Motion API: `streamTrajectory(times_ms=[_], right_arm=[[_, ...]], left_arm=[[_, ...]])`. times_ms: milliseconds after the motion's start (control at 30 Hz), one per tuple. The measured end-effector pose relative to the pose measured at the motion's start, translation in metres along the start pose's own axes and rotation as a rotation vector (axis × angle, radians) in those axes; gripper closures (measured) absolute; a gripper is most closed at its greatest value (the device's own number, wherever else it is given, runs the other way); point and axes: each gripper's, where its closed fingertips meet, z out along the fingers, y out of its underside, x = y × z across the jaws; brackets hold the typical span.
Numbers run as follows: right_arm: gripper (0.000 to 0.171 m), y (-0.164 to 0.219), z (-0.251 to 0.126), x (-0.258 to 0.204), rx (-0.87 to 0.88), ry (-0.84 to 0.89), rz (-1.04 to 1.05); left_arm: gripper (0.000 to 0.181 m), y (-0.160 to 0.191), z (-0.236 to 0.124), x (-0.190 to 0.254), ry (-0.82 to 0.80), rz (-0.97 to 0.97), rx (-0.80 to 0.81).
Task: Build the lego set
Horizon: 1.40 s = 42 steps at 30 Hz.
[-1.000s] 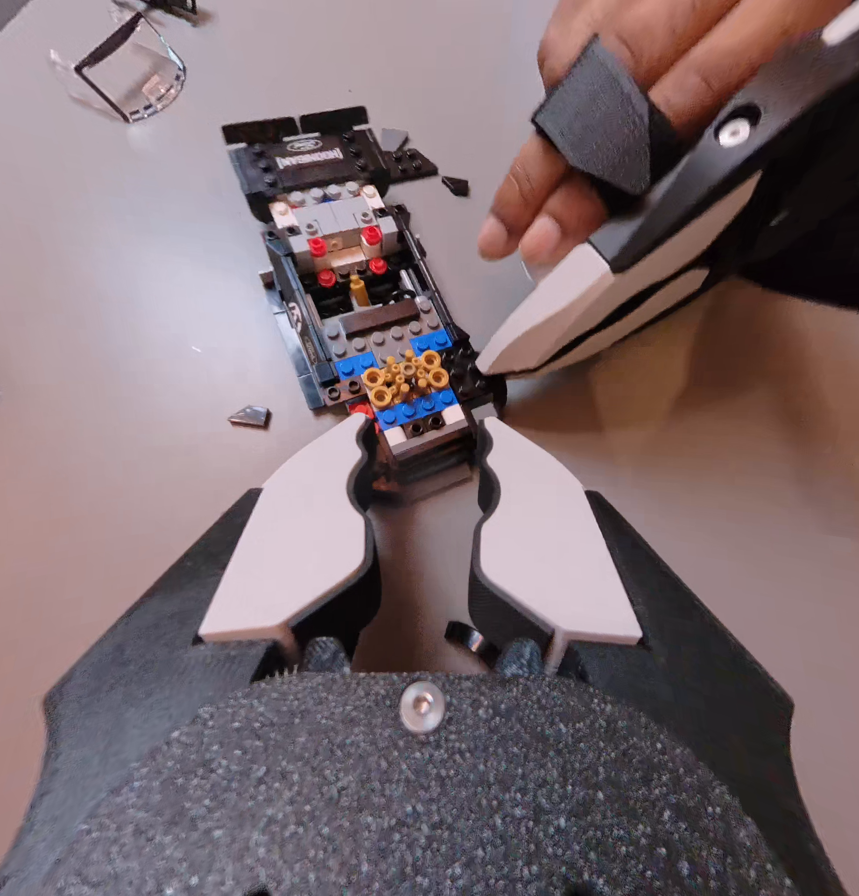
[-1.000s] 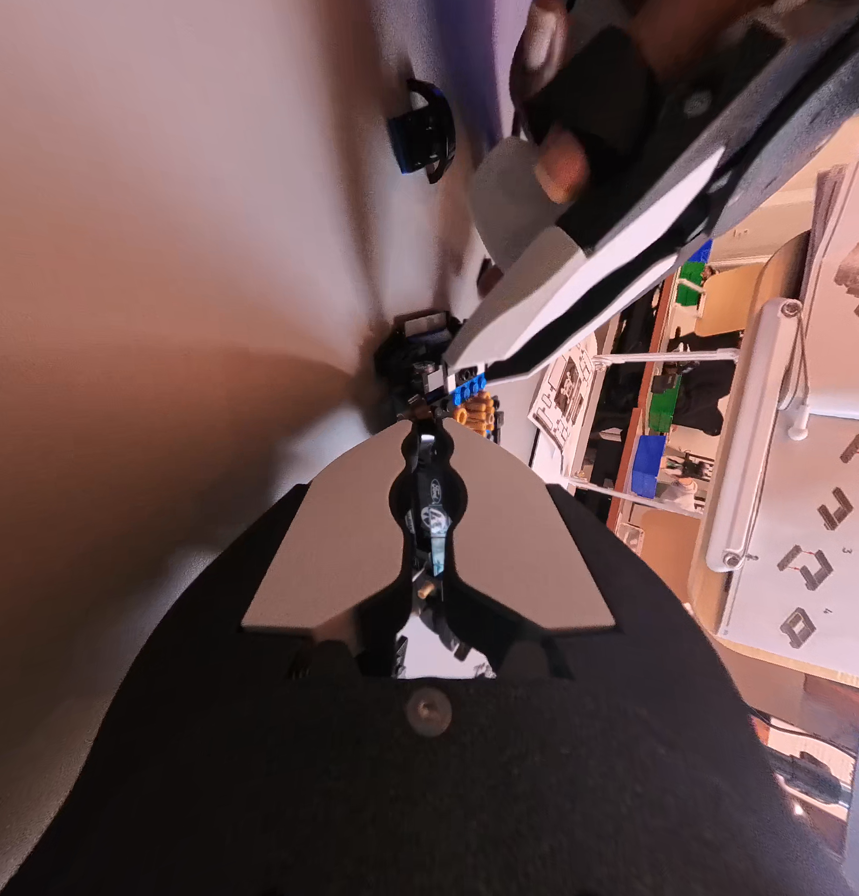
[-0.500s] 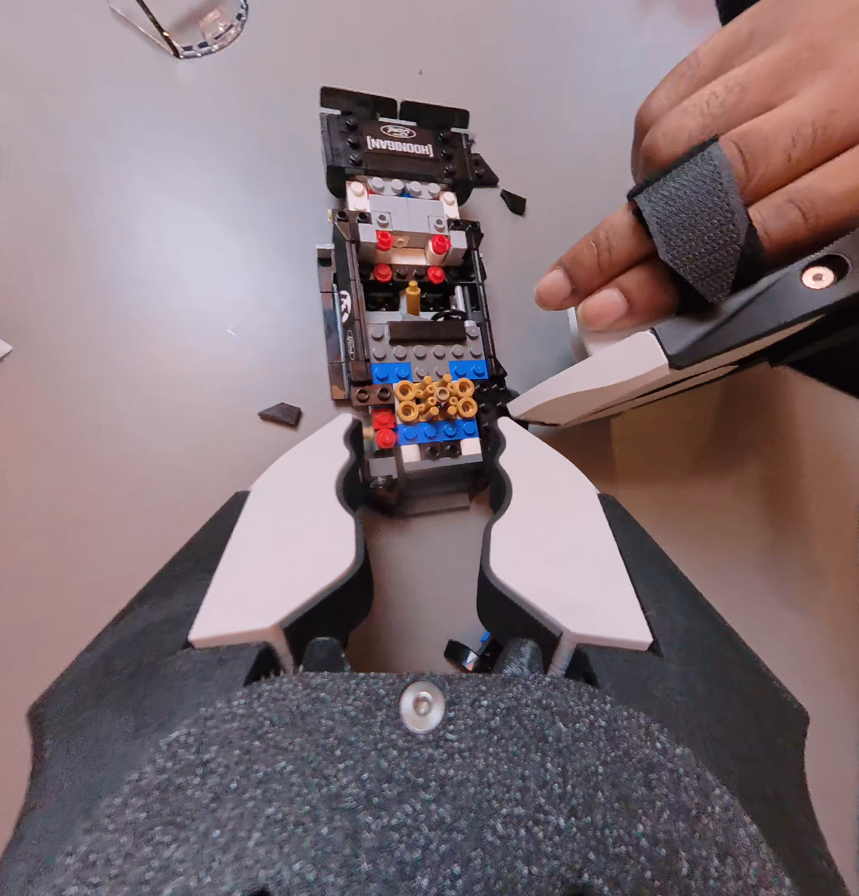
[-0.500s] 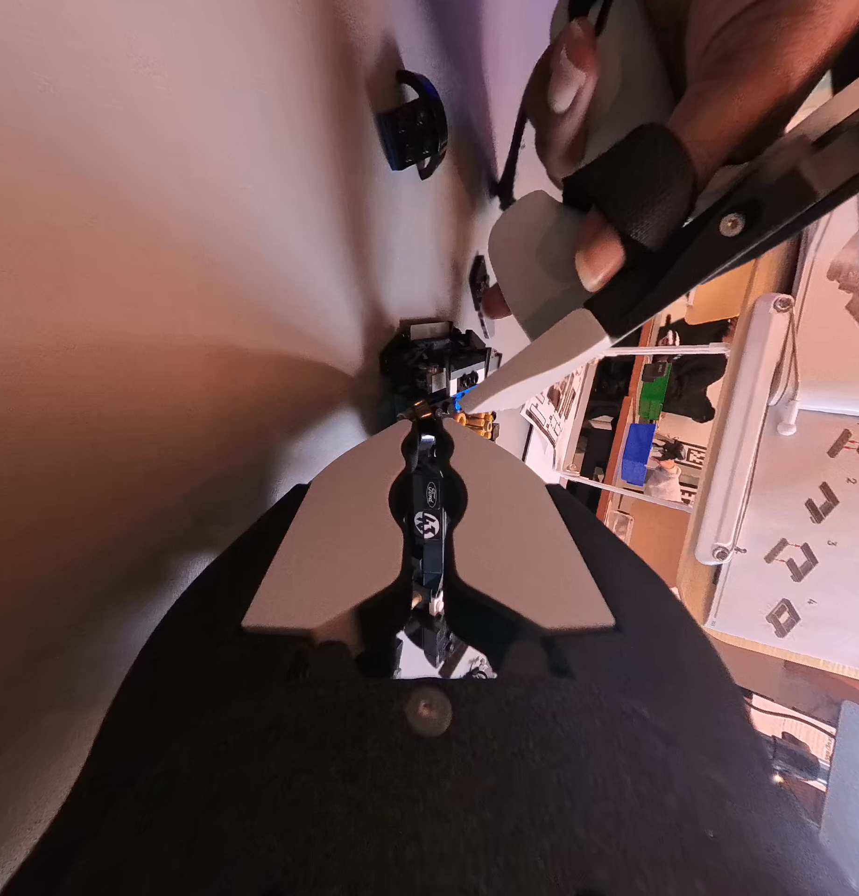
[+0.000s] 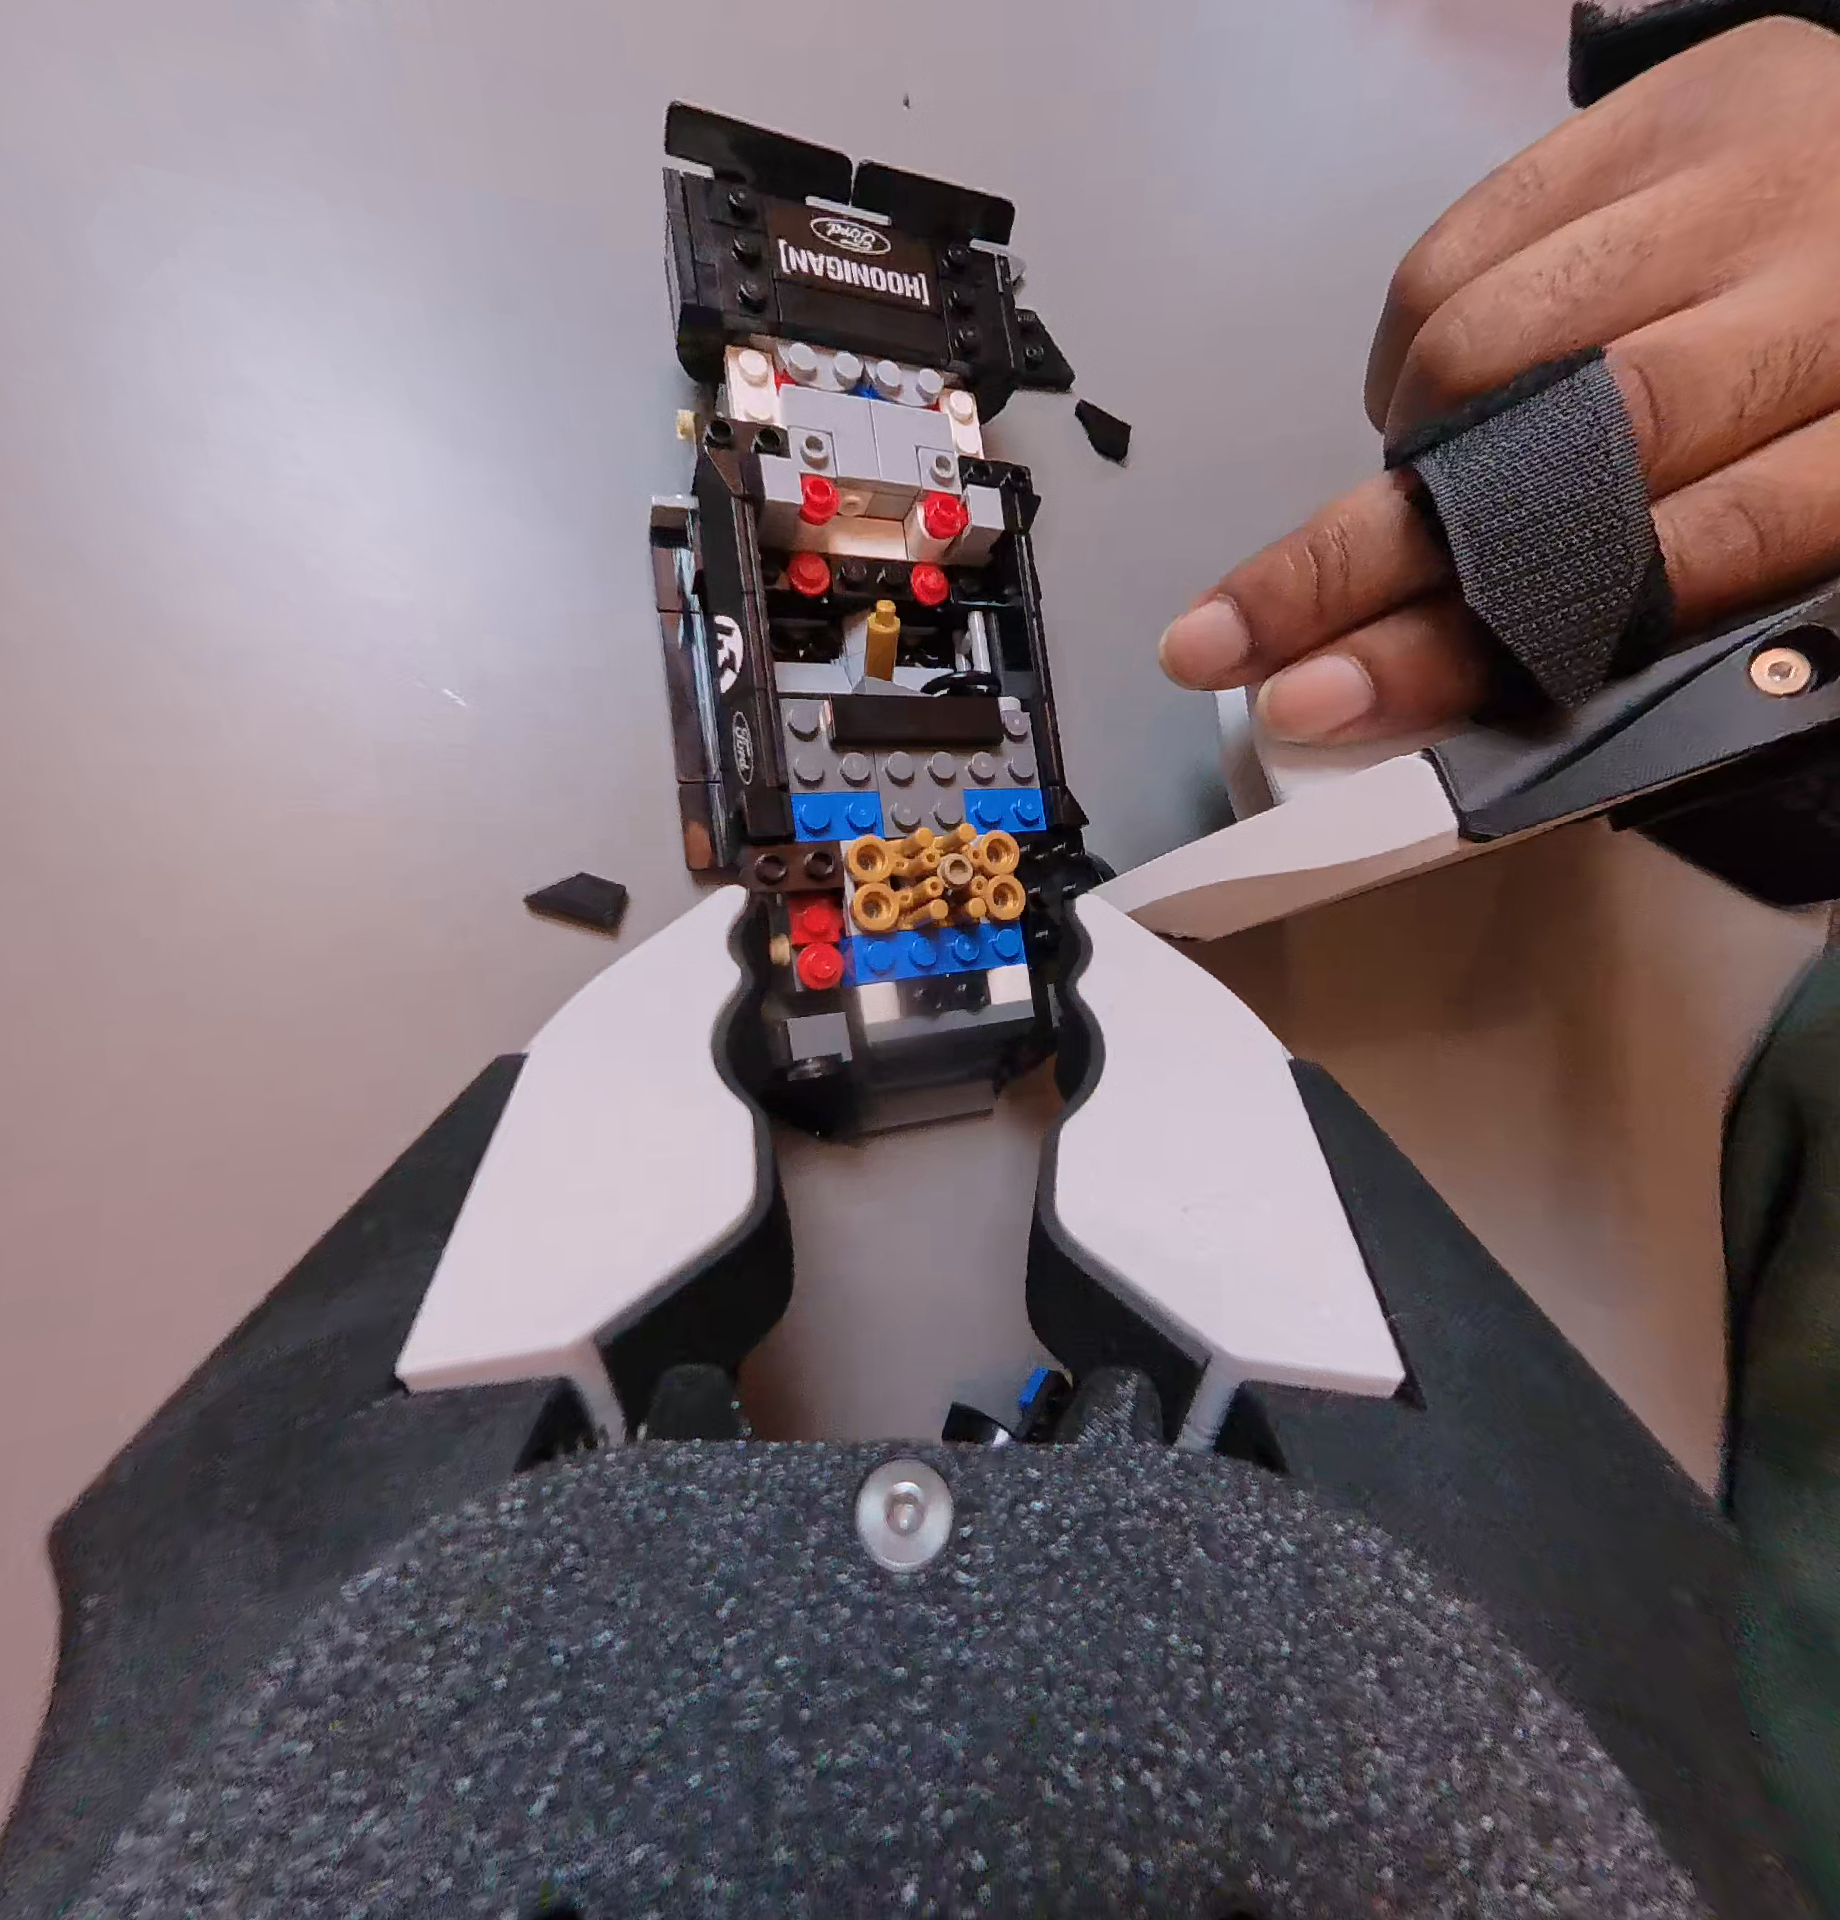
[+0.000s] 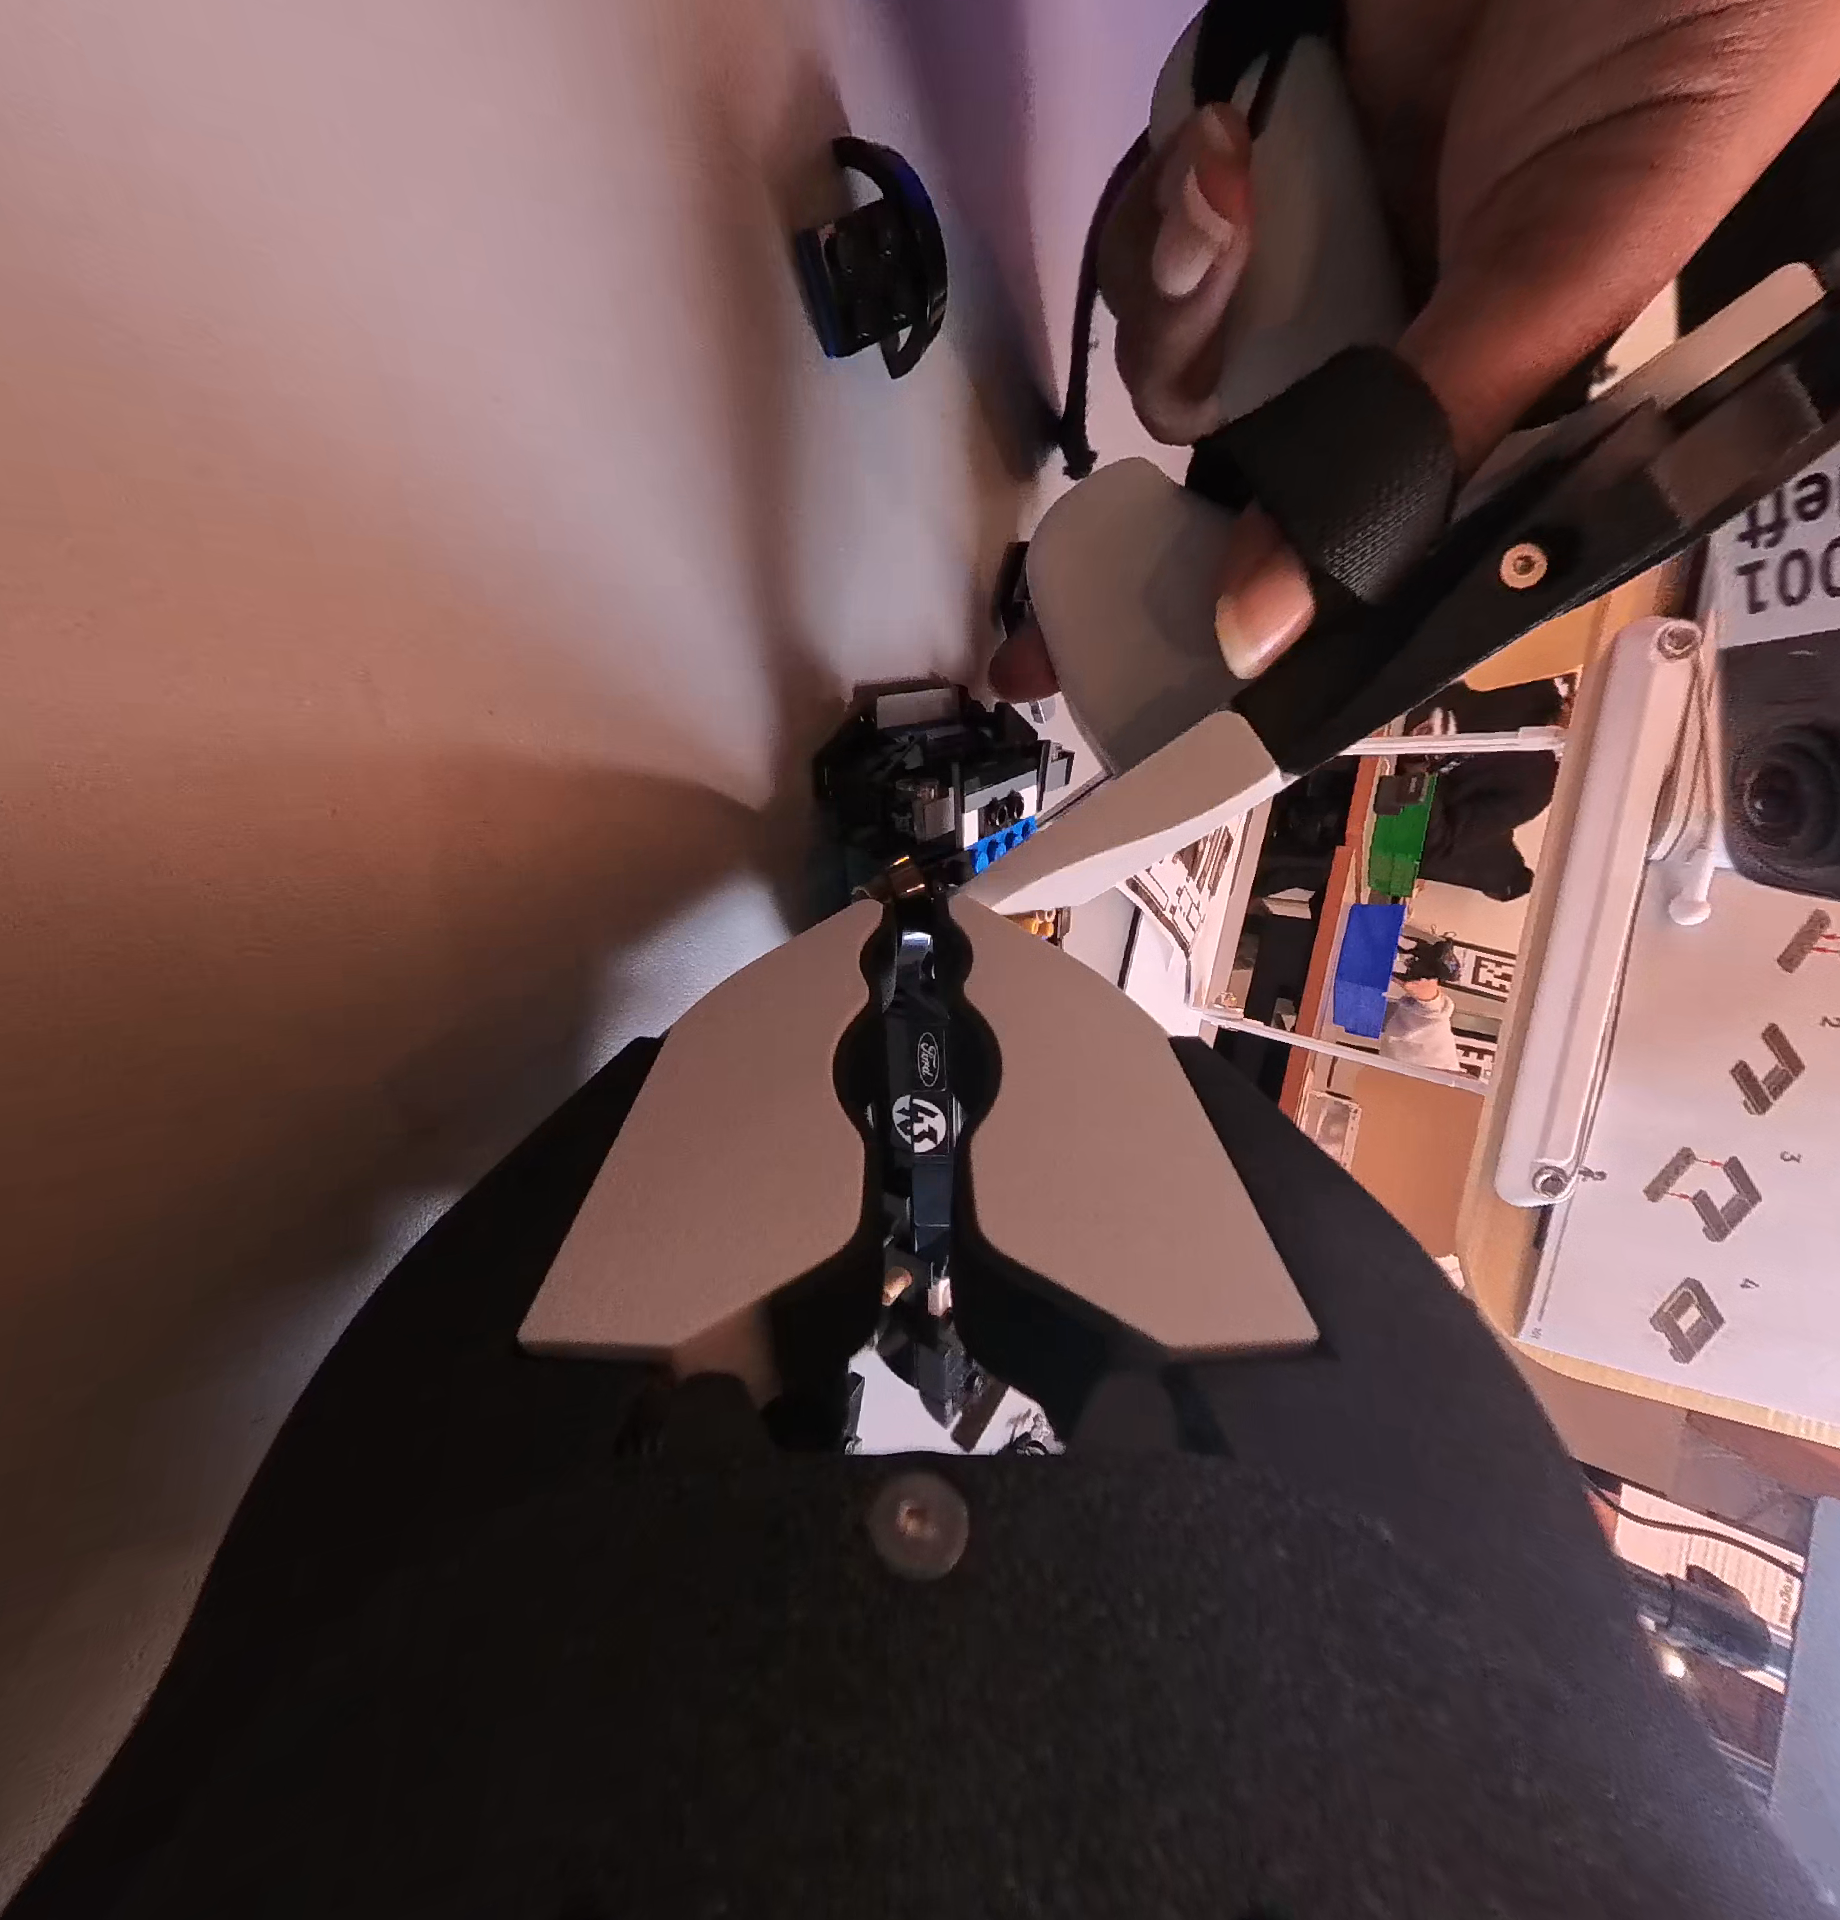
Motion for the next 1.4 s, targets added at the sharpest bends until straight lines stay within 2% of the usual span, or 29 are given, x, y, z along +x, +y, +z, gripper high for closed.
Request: streamTrajectory(times_ms=[800, 900, 1000, 1133, 1300, 1400], right_arm=[[0.164, 0.000, -0.004, 0.004, -0.011, 0.013, 0.009], [0.159, -0.002, -0.008, 0.004, 0.005, 0.000, 0.060], [0.155, -0.001, -0.013, 0.003, 0.019, -0.008, 0.110], [0.155, 0.001, -0.022, 0.005, 0.071, -0.046, 0.285], [0.160, -0.003, -0.034, 0.018, 0.187, -0.162, 0.681], [0.165, 0.003, -0.037, 0.024, 0.199, -0.256, 0.866]], left_arm=[[0.130, 0.001, 0.001, -0.002, -0.048, 0.046, -0.003], [0.132, -0.001, -0.001, -0.002, -0.053, 0.041, 0.016], [0.126, -0.003, -0.008, 0.001, -0.038, 0.023, 0.042], [0.123, -0.001, -0.021, 0.000, -0.051, 0.047, 0.060], [0.120, 0.008, -0.020, 0.003, -0.018, 0.099, 0.063], [0.121, 0.011, -0.015, 0.006, -0.024, 0.141, 0.058]])
